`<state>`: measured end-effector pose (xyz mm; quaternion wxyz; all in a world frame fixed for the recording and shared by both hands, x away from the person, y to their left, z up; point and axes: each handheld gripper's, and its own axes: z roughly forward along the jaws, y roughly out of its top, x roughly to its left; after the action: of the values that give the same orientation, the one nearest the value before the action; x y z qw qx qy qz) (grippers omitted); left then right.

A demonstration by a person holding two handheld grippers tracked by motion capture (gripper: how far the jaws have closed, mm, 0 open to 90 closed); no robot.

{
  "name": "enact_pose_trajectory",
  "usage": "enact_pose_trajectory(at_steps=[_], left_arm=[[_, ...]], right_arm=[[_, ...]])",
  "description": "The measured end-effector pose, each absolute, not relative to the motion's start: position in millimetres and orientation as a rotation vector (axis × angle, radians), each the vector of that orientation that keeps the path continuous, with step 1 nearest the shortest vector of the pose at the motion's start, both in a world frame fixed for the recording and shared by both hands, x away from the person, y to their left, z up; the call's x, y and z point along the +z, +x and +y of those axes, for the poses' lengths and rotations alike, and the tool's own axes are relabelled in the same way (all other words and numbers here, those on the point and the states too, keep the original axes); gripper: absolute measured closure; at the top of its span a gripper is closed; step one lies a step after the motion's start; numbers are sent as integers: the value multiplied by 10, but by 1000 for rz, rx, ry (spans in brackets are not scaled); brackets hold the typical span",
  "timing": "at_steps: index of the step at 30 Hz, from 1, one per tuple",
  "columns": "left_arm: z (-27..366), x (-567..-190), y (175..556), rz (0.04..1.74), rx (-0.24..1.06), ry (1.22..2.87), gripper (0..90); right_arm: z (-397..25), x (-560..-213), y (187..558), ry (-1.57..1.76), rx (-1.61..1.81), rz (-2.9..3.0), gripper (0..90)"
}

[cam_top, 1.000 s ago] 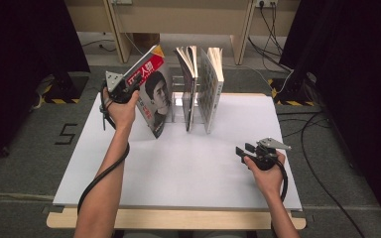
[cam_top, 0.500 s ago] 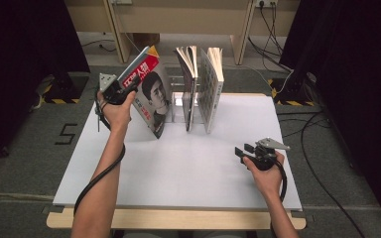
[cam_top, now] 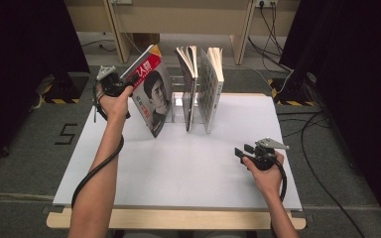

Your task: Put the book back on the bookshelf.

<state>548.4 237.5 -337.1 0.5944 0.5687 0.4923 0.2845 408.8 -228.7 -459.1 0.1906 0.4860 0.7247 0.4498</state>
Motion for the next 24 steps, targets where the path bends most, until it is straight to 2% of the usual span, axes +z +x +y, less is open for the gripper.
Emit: enact_pose_trajectory(at_steps=[6, 9, 13, 17, 18, 24], left_arm=[[2231, -3309, 5354, 1040, 882, 1295, 867], [2174, -3368, 5361, 1031, 938, 1339, 865], [2161, -3501, 5359, 1038, 964, 1332, 855], [2197, -3476, 5359, 1036, 992, 1345, 823], [2211, -3460, 5360, 1032, 995, 1342, 778], [2280, -3410, 5363, 1043, 951, 1339, 696]], right_arm=[[-2297, -4591, 4084, 1370, 1267, 2032, 523], [-2317, -4594, 4090, 1364, 1265, 2029, 523], [-2312, -4583, 4085, 1362, 1265, 2030, 523], [-2323, -4584, 4084, 1373, 1269, 2025, 523], [-2322, -4594, 4088, 1370, 1268, 2030, 523], [-2292, -4595, 4088, 1369, 1266, 2036, 523]])
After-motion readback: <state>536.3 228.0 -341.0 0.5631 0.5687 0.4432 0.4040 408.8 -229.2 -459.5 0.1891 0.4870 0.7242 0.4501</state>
